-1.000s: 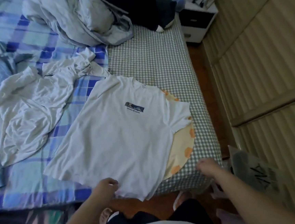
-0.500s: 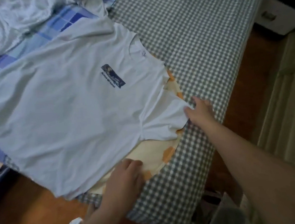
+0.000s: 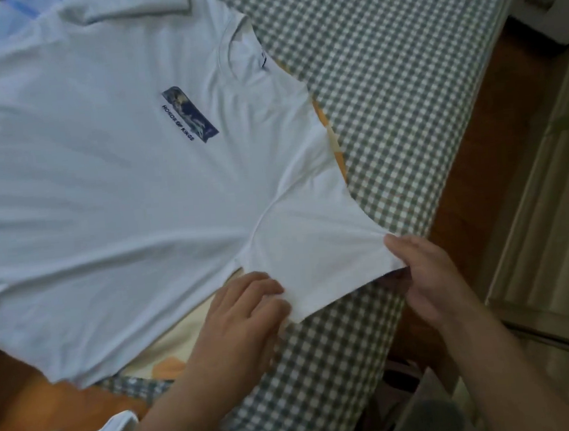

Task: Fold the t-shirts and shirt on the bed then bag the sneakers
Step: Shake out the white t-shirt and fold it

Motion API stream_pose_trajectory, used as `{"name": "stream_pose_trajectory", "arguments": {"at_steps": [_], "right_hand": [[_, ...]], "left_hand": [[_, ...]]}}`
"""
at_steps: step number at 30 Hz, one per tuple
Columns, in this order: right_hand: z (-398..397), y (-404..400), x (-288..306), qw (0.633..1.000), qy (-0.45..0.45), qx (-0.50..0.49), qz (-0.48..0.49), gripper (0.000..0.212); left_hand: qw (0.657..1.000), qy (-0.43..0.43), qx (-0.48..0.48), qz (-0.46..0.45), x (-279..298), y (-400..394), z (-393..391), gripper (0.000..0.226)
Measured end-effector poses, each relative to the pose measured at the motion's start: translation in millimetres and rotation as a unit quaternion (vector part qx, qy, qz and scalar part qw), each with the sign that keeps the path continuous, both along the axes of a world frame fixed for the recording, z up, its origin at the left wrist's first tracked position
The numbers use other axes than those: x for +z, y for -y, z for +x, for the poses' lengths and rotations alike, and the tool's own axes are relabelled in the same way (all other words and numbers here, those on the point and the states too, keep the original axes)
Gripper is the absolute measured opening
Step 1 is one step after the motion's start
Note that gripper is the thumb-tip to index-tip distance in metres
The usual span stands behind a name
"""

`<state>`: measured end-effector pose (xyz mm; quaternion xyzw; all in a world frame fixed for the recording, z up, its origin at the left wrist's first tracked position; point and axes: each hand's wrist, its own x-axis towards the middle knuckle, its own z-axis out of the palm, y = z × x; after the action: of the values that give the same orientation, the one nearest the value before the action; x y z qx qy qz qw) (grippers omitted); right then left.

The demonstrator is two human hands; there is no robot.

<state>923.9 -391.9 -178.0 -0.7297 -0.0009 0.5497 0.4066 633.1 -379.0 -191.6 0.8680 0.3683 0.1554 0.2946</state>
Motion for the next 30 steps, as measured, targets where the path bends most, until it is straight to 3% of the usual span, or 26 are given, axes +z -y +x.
{"name": "stream_pose_trajectory", "arguments": {"at_steps": [4,10,11,13,15,16,18,19,22,25,26,28,29,30], "right_hand": [[-21,11,-10,0.994,-0.006,0.085,-0.073,0.015],[-28,23,15,0.949,-0.017,0.245,-0.196,0.015],[-30,24,19,0.936,-0.005,0.278,-0.216,0.013],[-30,17,15,0.910,0.118,0.326,-0.230,0.013],[-29,-3,9,0.901,0.233,0.302,-0.206,0.020],[-30,-16,8,0.911,0.243,0.277,-0.185,0.023],[-34,-33,3,0.922,0.220,0.270,-0.167,0.032],[-36,-36,1,0.910,0.220,0.307,-0.174,0.036],[-37,-29,-2,0.875,0.245,0.374,-0.186,0.021],[-31,-22,-5,0.907,0.206,0.326,-0.171,0.013],[-32,-22,-5,0.907,0.213,0.321,-0.167,0.013],[-37,-24,-4,0.857,0.318,0.366,-0.173,0.020],[-43,-24,0,0.809,0.408,0.390,-0.163,0.023],[-54,-24,4,0.762,0.491,0.403,-0.122,0.025]], "left_hand": [[0.996,-0.086,0.003,-0.018,-13,4,-12,0.019],[0.992,-0.127,-0.005,0.007,-9,3,11,0.041],[0.991,-0.131,-0.009,0.008,-11,5,11,0.037],[0.991,-0.132,-0.027,-0.006,-13,6,10,0.030],[0.991,-0.130,-0.035,-0.016,-16,5,8,0.029],[0.991,-0.128,-0.032,-0.018,-17,4,7,0.029],[0.993,-0.116,-0.023,-0.011,-14,4,6,0.024],[0.995,-0.103,-0.017,0.001,-10,5,6,0.018],[0.998,-0.059,0.005,0.029,10,12,3,0.013],[0.998,-0.060,0.007,-0.013,12,25,-6,0.006],[0.997,-0.070,0.011,-0.029,9,30,-11,0.015],[0.994,-0.063,0.077,-0.053,-1,37,-25,0.029],[0.982,-0.043,0.169,-0.070,-2,38,-34,0.030],[0.949,-0.030,0.299,-0.100,-1,37,-46,0.029]]}}
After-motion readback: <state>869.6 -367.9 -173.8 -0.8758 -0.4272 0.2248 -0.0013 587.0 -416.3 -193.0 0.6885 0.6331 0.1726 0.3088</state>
